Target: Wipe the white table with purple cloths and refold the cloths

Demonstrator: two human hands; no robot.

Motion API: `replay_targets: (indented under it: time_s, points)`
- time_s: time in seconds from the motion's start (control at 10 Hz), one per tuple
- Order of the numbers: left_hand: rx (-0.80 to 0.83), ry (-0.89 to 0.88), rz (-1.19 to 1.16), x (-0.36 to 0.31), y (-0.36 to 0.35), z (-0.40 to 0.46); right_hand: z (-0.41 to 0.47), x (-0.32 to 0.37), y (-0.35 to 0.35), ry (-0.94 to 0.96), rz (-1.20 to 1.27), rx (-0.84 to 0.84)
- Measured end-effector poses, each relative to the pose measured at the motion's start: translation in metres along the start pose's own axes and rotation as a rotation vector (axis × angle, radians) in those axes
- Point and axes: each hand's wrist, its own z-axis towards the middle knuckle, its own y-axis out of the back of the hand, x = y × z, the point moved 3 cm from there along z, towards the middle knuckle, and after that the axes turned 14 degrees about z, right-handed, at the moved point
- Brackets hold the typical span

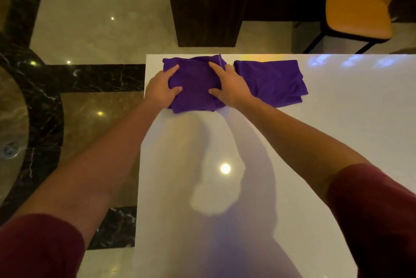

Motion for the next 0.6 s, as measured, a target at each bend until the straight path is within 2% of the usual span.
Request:
replay_targets:
  time_s: [0.1, 0.2, 0.3, 0.4, 0.5, 0.6]
  points:
    - [-0.088, 0.025, 0.286, 0.017, -0.008, 0.005, 0.003, -0.005, -0.002, -0.045, -0.12, -0.035]
    - [-0.327, -0.014, 0.316, 0.021, -0.008, 0.0, 0.003, 0.0, 0.001, -0.024, -0.162, -0.27]
    - [-0.275, -0.184, 0.386, 0.003, -0.025, -0.004, 0.008, 0.009, -0.015, 0.047, -0.272, -0.105]
    - [0.009, -0.161, 0.454, -0.004, -0.042, -0.003, 0.011, 0.003, -0.033, -0.036, -0.289, 0.141]
    - [0.122, -0.147, 0.479, -0.001, -0.026, 0.002, 0.008, 0.005, -0.026, -0.081, -0.251, 0.191]
    - [0.034, -0.117, 0.431, -0.013, 0.023, 0.004, 0.003, 0.02, 0.0, -0.103, -0.155, 0.122]
